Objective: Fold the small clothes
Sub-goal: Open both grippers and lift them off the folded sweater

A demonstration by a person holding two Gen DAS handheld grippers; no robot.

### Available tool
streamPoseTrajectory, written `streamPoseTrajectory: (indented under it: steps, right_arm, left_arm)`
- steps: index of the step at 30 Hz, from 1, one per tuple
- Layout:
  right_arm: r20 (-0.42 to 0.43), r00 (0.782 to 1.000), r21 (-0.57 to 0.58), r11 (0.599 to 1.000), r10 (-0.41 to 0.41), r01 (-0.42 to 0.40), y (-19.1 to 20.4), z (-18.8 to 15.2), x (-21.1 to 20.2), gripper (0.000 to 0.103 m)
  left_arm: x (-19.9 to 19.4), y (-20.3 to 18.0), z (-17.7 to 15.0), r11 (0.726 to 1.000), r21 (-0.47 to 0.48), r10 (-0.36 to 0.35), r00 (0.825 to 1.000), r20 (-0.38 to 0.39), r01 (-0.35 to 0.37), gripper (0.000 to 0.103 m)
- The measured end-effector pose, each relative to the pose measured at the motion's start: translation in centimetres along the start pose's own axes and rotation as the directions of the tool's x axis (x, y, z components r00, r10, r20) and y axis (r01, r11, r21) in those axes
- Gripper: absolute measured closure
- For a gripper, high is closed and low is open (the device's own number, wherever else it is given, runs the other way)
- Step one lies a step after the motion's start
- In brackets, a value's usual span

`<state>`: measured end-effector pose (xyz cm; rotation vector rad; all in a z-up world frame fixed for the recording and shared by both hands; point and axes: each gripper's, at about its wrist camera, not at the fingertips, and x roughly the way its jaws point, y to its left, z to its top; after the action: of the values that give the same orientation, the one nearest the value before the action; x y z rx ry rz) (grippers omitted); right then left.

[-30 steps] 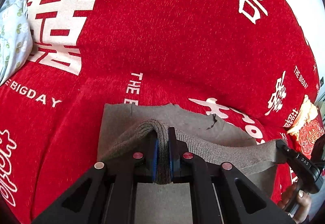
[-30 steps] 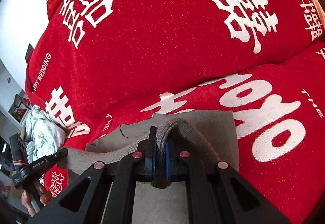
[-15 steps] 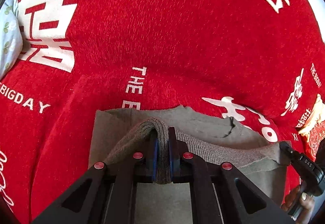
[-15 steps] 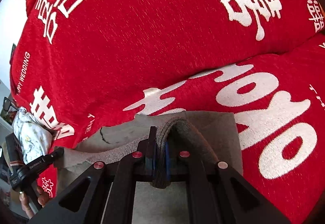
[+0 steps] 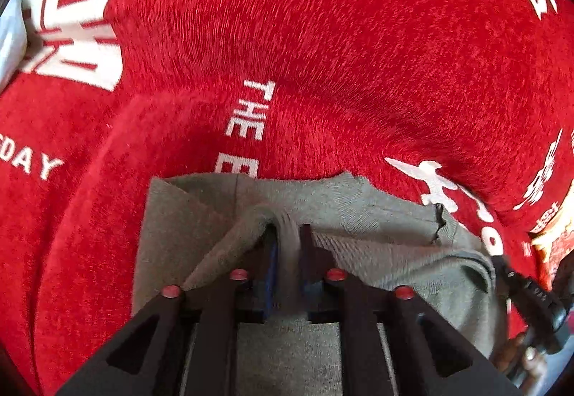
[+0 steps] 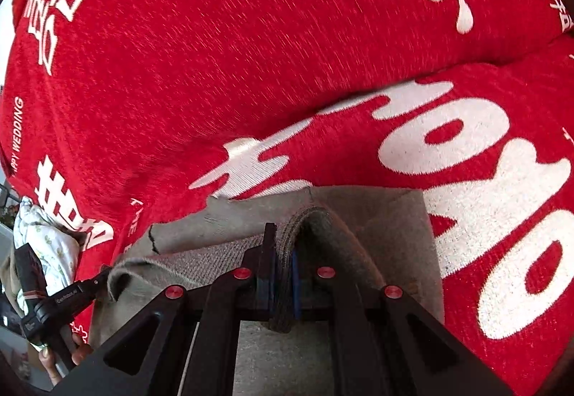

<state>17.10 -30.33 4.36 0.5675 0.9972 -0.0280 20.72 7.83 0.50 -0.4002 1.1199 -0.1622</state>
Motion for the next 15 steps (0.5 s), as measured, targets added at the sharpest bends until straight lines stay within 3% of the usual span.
streamPoseTrajectory:
  steps: [1,3,5,6,7,9,12,15]
  right_arm:
    - [-0.007,1.0,0.004,1.0,-0.003,0.003,-0.1,-0.1,0.2,0.094]
    - [-0.011,1.0,0.021,1.0,0.002,-0.001,-0.2,-0.2,0.4,0.09]
    - [-0.007,1.0,0.039,0.999,0.021,-0.02,-0.3,-0.4,0.4,0.08]
    - [0.004,1.0,0.048,0.998,0.031,-0.031,-0.4,-0.4,0.1,0.065]
    - [0.018,0.999,0.051,0.998,0.026,-0.027,-0.4,-0.4,-0.3,0.041]
    - [0.108,0.994,0.05,0.999,0.008,-0.014,-0.2,-0.7,-1.9,0.02]
    - [0.154,0.988,-0.058,0.998,-0.023,0.032,2.0,-1.3,-3.4,0.02]
    - [0.089,0.995,-0.247,0.967,-0.045,0.066,5.7,-2.2,-1.9,0.02]
  left_arm:
    - [0.1,0.2,0.1,1.0,-0.02,-0.023,1.0,-0.016,0.023,0.075]
    - [0.1,0.4,0.3,0.996,-0.041,-0.075,0.997,-0.022,0.074,0.046]
    - [-0.4,0.0,0.5,0.996,-0.033,-0.079,0.997,-0.008,0.078,0.03]
    - [-0.8,-0.2,0.6,0.998,-0.028,-0.062,0.998,0.005,0.062,0.03]
    - [-1.4,-0.3,0.6,0.998,-0.021,-0.06,0.998,0.014,0.06,0.03]
    - [-2.6,-0.4,0.5,0.997,-0.009,-0.082,0.996,0.035,0.083,0.03]
    - [-3.6,-1.5,-0.3,0.997,0.049,-0.067,0.995,0.077,0.063,0.029]
    - [-1.4,-4.6,-1.4,0.975,0.208,0.073,0.997,0.033,-0.079,0.029]
